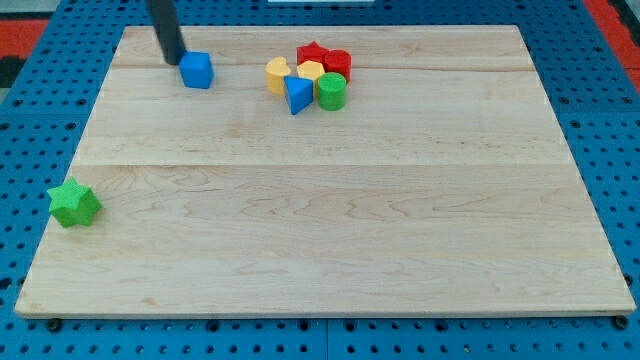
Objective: Push the blue cube to the top of the yellow heart
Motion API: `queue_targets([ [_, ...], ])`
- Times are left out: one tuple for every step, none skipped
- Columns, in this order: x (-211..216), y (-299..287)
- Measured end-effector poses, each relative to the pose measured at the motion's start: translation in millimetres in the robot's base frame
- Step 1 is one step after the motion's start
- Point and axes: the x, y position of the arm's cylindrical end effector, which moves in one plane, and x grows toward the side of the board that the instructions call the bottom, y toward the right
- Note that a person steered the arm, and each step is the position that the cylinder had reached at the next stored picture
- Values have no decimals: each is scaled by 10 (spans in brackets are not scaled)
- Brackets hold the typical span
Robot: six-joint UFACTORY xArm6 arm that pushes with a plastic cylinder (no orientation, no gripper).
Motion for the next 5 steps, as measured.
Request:
queue_targets([
  [26,-173],
  [294,-171],
  [357,-84],
  [187,413],
  [101,693],
])
